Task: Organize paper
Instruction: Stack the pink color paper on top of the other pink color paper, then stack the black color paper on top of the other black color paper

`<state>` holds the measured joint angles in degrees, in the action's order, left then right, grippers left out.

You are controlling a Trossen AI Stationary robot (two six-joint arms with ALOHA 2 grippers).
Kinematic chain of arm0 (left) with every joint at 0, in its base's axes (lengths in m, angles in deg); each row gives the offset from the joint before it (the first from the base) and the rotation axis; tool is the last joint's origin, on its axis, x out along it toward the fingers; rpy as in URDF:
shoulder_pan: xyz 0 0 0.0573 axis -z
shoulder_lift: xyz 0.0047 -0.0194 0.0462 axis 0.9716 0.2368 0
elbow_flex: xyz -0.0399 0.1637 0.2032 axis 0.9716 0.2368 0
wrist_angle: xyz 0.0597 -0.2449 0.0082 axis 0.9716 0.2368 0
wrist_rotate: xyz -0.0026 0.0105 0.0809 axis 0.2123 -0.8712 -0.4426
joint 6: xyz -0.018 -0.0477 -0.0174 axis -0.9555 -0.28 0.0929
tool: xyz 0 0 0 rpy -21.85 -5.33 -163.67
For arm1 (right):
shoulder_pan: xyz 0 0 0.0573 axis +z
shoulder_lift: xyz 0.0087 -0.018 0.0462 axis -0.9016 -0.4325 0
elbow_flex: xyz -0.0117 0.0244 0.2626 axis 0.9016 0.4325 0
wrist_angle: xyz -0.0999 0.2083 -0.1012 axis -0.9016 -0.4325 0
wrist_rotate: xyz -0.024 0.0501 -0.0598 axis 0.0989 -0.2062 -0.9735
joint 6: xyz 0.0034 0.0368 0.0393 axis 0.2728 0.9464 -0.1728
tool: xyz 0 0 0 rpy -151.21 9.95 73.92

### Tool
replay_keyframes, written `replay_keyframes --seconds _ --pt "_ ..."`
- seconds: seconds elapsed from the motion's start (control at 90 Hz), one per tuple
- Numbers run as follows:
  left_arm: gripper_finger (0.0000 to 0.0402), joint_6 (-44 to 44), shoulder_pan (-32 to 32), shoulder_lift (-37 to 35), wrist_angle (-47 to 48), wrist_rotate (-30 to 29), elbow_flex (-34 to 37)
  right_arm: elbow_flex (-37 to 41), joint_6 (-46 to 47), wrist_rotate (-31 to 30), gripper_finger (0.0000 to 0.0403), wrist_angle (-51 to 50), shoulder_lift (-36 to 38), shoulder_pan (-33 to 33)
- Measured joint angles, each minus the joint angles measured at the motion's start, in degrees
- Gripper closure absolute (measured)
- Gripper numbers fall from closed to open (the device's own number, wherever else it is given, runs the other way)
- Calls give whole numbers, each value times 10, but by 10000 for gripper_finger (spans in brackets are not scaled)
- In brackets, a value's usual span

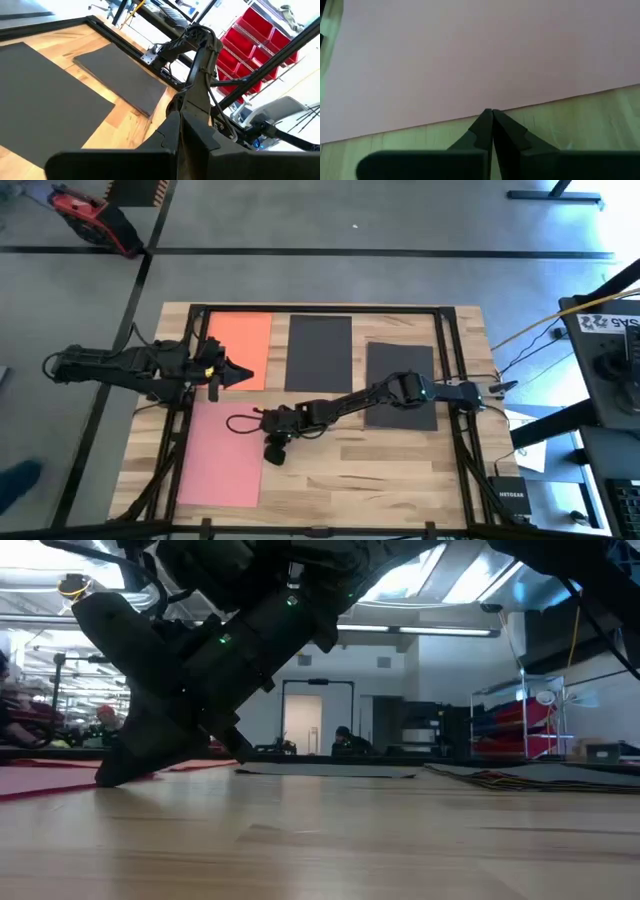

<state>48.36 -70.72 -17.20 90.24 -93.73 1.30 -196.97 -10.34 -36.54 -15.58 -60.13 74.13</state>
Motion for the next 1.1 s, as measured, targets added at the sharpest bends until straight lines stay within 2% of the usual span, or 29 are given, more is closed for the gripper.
replay_keyframes --seconds 0.311,0.578,0.744,0.878,1.1 --pt "402 2 0 3 -1 0 0 1 -10 -2 403 26 -2 -6" --pt "402 6 0 5 -1 0 0 -14 -41 -11 403 6 2 -4" --pt "402 11 0 5 -1 0 0 -19 -65 25 403 -27 10 10" --pt "402 13 0 5 -1 0 0 -19 -80 71 403 -32 13 50" --pt "402 23 0 6 0 0 0 -19 -73 16 403 -3 13 100"
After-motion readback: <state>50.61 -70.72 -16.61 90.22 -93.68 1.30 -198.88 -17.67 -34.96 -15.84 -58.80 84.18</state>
